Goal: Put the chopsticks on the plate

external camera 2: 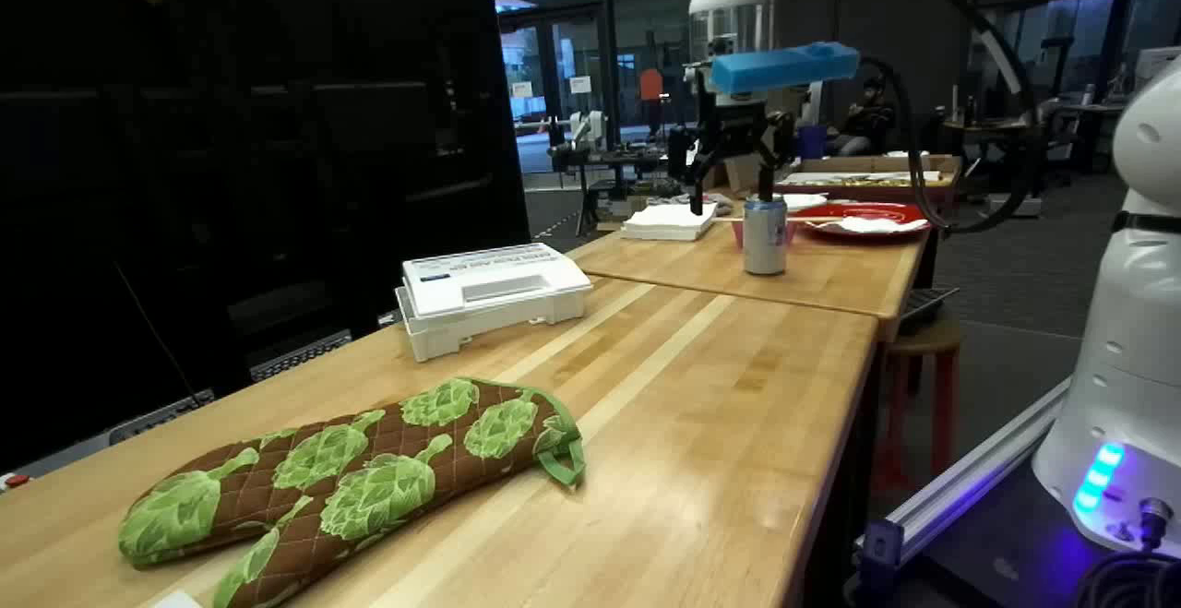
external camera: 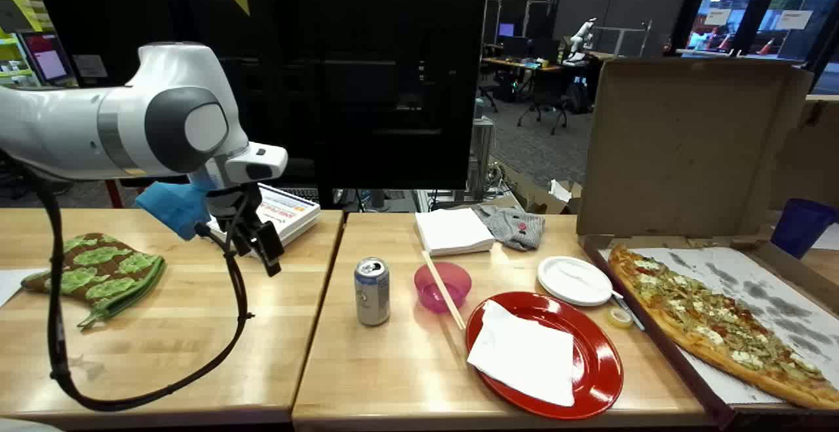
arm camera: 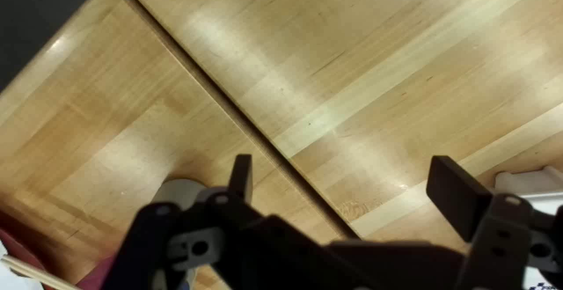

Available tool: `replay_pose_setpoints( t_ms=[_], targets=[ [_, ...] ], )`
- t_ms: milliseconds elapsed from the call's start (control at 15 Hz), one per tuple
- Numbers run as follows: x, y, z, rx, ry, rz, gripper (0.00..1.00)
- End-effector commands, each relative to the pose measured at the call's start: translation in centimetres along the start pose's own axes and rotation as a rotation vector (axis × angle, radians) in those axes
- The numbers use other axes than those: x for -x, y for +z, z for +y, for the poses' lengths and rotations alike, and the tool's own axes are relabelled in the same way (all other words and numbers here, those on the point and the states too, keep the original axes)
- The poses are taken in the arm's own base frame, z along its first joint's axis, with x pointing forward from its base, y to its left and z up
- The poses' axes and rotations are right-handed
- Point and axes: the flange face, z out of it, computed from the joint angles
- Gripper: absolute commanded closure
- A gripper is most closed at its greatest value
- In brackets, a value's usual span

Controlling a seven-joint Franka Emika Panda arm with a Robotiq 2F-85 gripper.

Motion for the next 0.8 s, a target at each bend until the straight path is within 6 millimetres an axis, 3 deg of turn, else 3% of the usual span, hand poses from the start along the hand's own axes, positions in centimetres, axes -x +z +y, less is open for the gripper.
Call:
replay_pose_setpoints(
  t_ms=[0, 733],
  targets=[
    [-0.02, -0.04, 0.01, 0.001, 0.000, -0.001, 0.00],
    [0.26, -0.21, -0.03, 0.024, -0.040, 0.043, 0.00]
  ],
)
